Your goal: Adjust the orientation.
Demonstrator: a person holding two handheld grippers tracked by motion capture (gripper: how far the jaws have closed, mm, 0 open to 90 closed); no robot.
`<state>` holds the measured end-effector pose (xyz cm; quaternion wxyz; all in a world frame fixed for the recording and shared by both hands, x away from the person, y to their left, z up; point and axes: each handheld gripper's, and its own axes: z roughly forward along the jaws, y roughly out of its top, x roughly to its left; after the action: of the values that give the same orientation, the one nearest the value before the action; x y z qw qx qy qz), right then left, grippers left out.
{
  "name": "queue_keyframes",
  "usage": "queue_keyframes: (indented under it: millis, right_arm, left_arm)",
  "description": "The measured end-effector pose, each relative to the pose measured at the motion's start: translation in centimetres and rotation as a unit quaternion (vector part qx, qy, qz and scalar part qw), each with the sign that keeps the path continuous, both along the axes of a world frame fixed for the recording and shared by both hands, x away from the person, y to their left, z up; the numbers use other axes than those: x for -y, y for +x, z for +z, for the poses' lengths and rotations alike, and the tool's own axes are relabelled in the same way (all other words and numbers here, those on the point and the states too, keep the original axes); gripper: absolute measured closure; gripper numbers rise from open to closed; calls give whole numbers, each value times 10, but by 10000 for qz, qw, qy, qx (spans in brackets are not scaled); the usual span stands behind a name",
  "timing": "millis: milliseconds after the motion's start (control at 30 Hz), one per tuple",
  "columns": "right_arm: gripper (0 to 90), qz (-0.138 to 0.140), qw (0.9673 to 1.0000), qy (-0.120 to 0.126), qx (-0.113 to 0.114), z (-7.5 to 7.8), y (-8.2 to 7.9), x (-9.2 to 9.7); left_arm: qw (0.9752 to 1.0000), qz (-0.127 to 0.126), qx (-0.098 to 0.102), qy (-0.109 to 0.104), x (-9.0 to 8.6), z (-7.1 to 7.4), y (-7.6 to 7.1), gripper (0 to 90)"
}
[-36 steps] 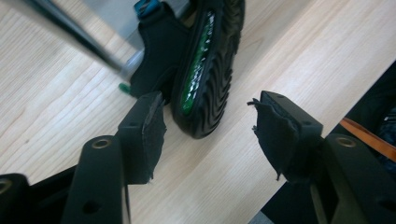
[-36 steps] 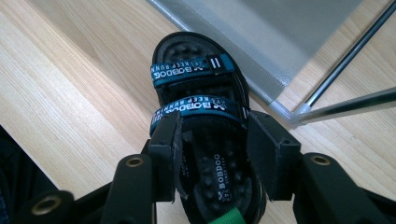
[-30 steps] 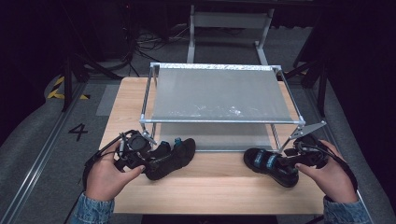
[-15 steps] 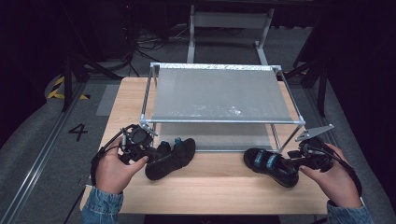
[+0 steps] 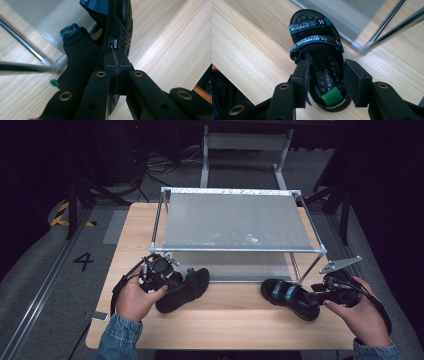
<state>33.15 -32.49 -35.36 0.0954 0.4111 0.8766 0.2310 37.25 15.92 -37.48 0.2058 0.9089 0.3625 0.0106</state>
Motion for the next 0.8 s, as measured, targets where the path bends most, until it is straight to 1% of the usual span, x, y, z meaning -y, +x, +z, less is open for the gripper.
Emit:
queue_keyframes:
  millis: [133, 200, 333, 367, 400, 467, 500, 533, 600, 633, 667, 700, 767, 800]
  right_arm:
    - [565, -4, 10000, -1, 1, 0, 0, 0]
    - [564, 5, 10000, 13, -14, -1, 0, -1]
    - [562, 20, 10000, 12, -21, -1, 0, -2]
    - [561, 26, 10000, 17, -20, -1, 0, -2]
    - [561, 33, 10000, 5, -13, -1, 1, -2]
    - [559, 40, 10000, 12, -9, -1, 1, -2]
    - [559, 33, 10000, 33, -15, 0, 1, -3]
    - [557, 43, 10000, 26, -13, 0, 1, -3]
    - [554, 66, 10000, 28, -31, 0, 2, -4]
    - [553, 92, 10000, -7, -14, 0, 2, -5]
    - [553, 93, 10000, 17, -21, 1, 2, -6]
    - [553, 120, 9999, 5, -1, 2, 2, -6]
    - [552, 139, 9999, 27, 22, 4, 3, -9]
    - [551, 157, 9999, 31, 34, 4, 3, -9]
  left_arm:
    - [10000, 19, -18, 0, 0, -3, 2, 900]
    - [10000, 24, -62, 33, -1, -6, 3, 900]
    - [10000, -1, -97, 5, 0, -6, 2, 900]
    - [10000, 13, -77, 24, 1, -6, 1, 900]
    - [9999, 34, -101, 31, 2, -5, 0, 900]
    - [9999, -54, -52, 99, 5, -5, -2, 900]
    - [9999, -55, -62, 91, 6, -4, -3, 900]
    - [9999, -115, -56, 92, 5, -4, -3, 900]
    - [9999, -145, -83, 0, 5, -5, -4, 900]
    - [9998, -174, -110, -11, 5, -4, -5, 900]
    - [9997, -231, -103, -32, 5, -4, -6, 900]
    - [9997, -225, -113, -40, 6, -4, -8, 900]
    - [9994, -332, -136, -9, 8, -3, -11, 900]
    - [9994, -332, -136, -9, 8, -3, -11, 900]
